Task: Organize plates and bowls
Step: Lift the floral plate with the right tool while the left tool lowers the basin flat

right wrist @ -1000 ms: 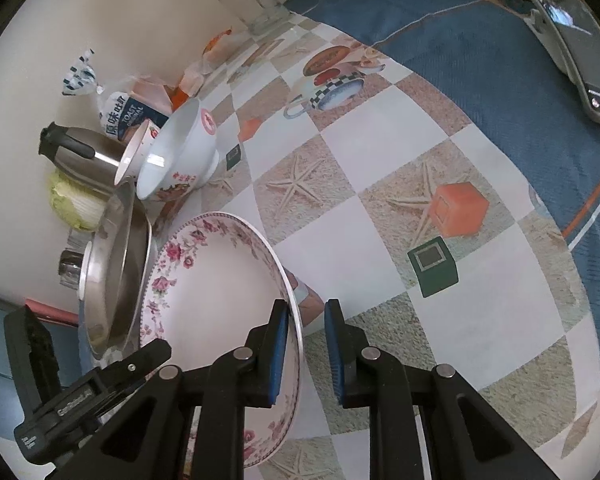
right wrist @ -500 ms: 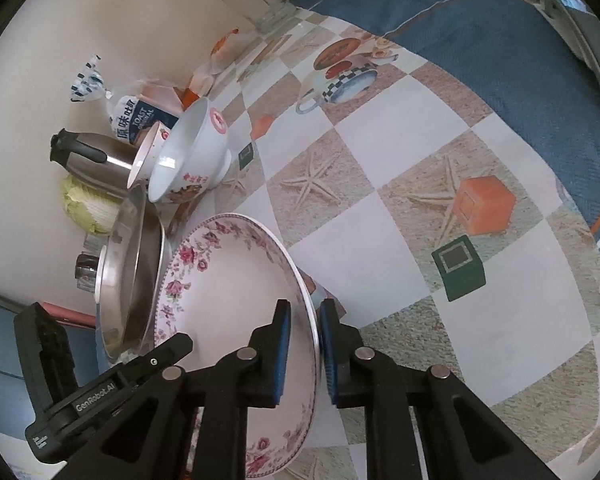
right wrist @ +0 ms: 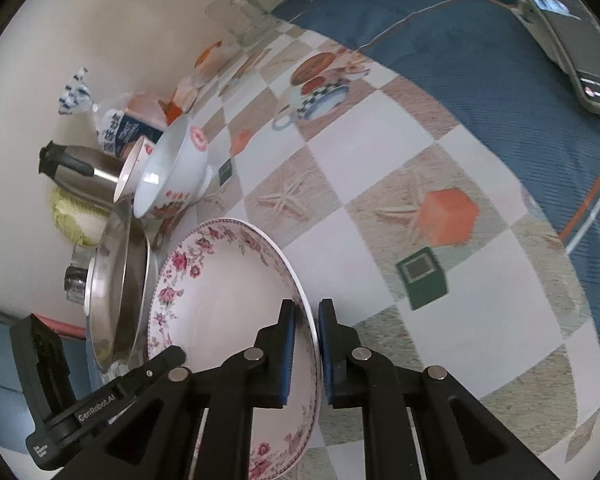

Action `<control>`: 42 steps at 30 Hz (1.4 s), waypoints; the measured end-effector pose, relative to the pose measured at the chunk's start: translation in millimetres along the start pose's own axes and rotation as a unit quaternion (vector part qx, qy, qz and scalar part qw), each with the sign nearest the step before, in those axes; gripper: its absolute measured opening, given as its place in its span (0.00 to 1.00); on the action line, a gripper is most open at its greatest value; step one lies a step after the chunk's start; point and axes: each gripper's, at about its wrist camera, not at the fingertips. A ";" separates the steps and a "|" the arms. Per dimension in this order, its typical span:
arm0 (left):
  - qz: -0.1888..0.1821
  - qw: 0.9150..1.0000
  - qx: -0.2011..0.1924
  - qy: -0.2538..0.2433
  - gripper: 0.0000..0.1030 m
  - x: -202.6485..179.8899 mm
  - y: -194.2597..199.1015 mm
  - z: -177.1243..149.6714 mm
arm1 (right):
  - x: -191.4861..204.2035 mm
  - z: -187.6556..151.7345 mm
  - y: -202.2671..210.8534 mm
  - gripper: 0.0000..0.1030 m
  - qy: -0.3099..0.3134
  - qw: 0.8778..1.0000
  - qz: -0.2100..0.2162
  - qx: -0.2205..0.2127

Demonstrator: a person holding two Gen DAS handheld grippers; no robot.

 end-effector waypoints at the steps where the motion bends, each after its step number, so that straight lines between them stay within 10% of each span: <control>1: -0.001 1.000 0.001 -0.002 0.18 -0.8 -0.1 0.0 | -2.3 0.4 1.0 0.12 -0.003 1.000 0.000 -0.002; 42: -0.023 0.994 -0.067 -0.080 0.18 -31.3 41.6 6.8 | 24.2 0.6 45.7 0.13 0.063 0.995 -0.033 -0.075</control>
Point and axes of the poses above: each gripper's, at about its wrist camera, not at the fingertips, and y roughly against the way its jaws point, x to its left, z to its top, and after that the axes turned 2 degrees about z, right-handed
